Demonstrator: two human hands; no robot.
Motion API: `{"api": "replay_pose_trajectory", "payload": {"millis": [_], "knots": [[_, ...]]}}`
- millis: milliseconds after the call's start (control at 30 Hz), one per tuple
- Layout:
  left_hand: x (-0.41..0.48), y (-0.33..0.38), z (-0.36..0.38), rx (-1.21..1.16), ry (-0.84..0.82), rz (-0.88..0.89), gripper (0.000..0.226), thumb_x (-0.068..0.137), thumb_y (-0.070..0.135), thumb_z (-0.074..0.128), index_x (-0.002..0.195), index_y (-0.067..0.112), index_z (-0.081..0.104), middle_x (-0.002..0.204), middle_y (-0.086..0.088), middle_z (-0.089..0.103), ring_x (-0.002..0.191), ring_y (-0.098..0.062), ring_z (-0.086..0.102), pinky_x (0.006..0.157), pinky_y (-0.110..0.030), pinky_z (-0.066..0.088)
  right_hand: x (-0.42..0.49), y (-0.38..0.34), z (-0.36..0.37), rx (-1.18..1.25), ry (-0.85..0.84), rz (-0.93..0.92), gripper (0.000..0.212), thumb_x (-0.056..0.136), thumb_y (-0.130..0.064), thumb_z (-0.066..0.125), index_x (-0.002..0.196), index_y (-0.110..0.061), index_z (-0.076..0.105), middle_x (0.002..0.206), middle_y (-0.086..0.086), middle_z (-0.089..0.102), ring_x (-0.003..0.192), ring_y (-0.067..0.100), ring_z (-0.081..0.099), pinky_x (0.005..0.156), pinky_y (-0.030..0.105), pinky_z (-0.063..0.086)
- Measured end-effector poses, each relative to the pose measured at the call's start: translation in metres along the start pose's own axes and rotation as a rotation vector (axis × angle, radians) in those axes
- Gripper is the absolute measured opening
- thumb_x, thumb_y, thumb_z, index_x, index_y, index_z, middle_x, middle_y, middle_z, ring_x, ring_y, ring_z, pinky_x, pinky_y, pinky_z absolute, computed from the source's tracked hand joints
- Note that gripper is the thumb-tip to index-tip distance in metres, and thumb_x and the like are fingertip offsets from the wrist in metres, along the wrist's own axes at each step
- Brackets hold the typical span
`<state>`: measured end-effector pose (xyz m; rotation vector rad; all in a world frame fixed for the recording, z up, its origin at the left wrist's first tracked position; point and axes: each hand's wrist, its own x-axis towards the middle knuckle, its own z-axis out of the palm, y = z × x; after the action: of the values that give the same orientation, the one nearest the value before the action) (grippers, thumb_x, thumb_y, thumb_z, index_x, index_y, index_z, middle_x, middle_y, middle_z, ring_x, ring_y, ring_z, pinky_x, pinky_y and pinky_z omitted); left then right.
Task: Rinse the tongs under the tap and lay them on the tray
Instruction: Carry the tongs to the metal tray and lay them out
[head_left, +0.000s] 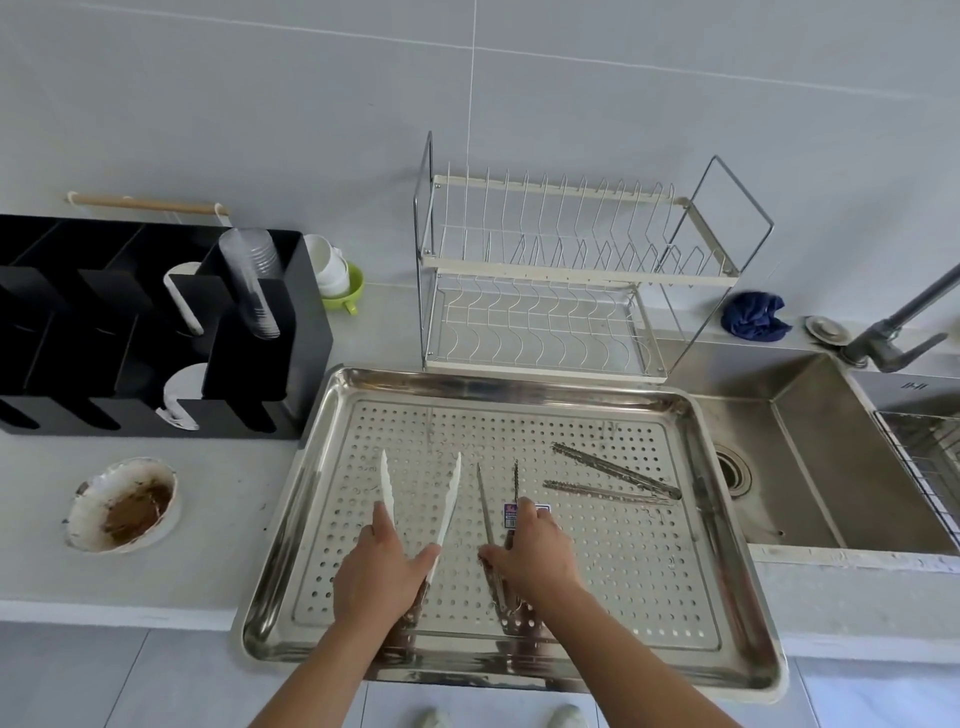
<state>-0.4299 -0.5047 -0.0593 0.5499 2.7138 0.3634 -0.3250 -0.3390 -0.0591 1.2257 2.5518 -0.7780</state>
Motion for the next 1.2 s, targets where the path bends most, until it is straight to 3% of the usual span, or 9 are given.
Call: {"api": "replay_pose_trajectory", "payload": {"millis": [267, 400, 533, 900, 967, 1100, 1167, 1200], "knots": [[0.002, 0.002, 0.002, -0.063, -0.008, 0.003, 0.104, 0.087, 0.069, 0.057, 0.159, 0.01, 0.011, 0.143, -0.013, 0.054, 0.117, -0.026, 0.064, 0.088, -0.035, 0.056, -0.002, -0.002, 0.007, 0.03, -0.011, 0.011, 0.065, 0.085, -0.054, 0.075, 0.128, -0.017, 0.043, 0.12, 0.007, 0.063, 0.1, 0.025, 0.067, 0.07, 0.029, 0.049], [0.002, 0.003, 0.003, -0.084, -0.023, -0.006, 0.104, 0.087, 0.068, 0.057, 0.16, 0.01, 0.01, 0.146, -0.013, 0.052, 0.121, -0.027, 0.062, 0.092, -0.036, 0.054, -0.003, -0.001, 0.01, 0.036, -0.008, 0.009, 0.066, 0.085, -0.055, 0.074, 0.127, -0.015, 0.043, 0.115, 0.007, 0.064, 0.101, 0.025, 0.066, 0.078, 0.034, 0.054], [0.003, 0.003, 0.003, -0.096, -0.028, -0.014, 0.104, 0.087, 0.068, 0.058, 0.159, 0.01, 0.011, 0.147, -0.014, 0.051, 0.122, -0.028, 0.061, 0.093, -0.037, 0.054, -0.003, -0.001, 0.01, 0.037, -0.001, 0.014, 0.073, 0.084, -0.056, 0.075, 0.133, -0.013, 0.042, 0.118, 0.009, 0.065, 0.104, 0.027, 0.066, 0.082, 0.035, 0.055], [0.001, 0.002, 0.001, -0.173, -0.041, -0.045, 0.103, 0.083, 0.067, 0.064, 0.157, 0.01, 0.022, 0.14, -0.014, 0.056, 0.117, -0.029, 0.063, 0.091, -0.039, 0.055, -0.009, 0.001, 0.012, 0.045, -0.019, 0.037, 0.07, 0.081, -0.058, 0.077, 0.125, -0.013, 0.047, 0.116, 0.006, 0.067, 0.105, 0.025, 0.066, 0.085, 0.037, 0.056], [0.001, 0.0, 0.0, -0.195, -0.051, -0.042, 0.102, 0.082, 0.068, 0.064, 0.156, 0.01, 0.024, 0.137, -0.014, 0.057, 0.112, -0.03, 0.066, 0.089, -0.041, 0.059, -0.009, 0.003, 0.012, 0.053, -0.021, 0.049, 0.073, 0.079, -0.062, 0.078, 0.124, -0.013, 0.047, 0.114, 0.007, 0.068, 0.103, 0.024, 0.067, 0.081, 0.036, 0.058], [0.0, -0.005, -0.001, -0.274, -0.065, -0.068, 0.098, 0.087, 0.069, 0.055, 0.158, 0.012, 0.02, 0.147, -0.015, 0.051, 0.118, -0.034, 0.064, 0.091, -0.046, 0.059, -0.007, 0.009, -0.005, 0.039, 0.012, 0.105, 0.096, 0.08, -0.078, 0.061, 0.145, -0.012, 0.036, 0.104, 0.005, 0.07, 0.083, 0.015, 0.069, 0.053, 0.024, 0.048], [0.001, -0.008, -0.002, -0.284, -0.043, -0.063, 0.081, 0.094, 0.064, 0.046, 0.156, 0.015, 0.028, 0.142, -0.011, 0.058, 0.118, -0.031, 0.063, 0.094, -0.047, 0.056, 0.002, 0.024, -0.024, 0.01, 0.113, 0.104, 0.084, 0.087, -0.073, 0.055, 0.146, -0.016, 0.038, 0.104, 0.0, 0.067, 0.077, 0.01, 0.066, 0.051, 0.02, 0.048], [0.003, -0.01, -0.004, -0.29, -0.029, -0.06, 0.071, 0.098, 0.06, 0.043, 0.152, 0.016, 0.033, 0.135, -0.009, 0.062, 0.114, -0.029, 0.065, 0.094, -0.044, 0.055, 0.008, 0.033, -0.036, -0.017, 0.181, 0.094, 0.074, 0.092, -0.066, 0.056, 0.145, -0.018, 0.041, 0.114, 0.001, 0.066, 0.084, 0.011, 0.066, 0.056, 0.022, 0.051]]}}
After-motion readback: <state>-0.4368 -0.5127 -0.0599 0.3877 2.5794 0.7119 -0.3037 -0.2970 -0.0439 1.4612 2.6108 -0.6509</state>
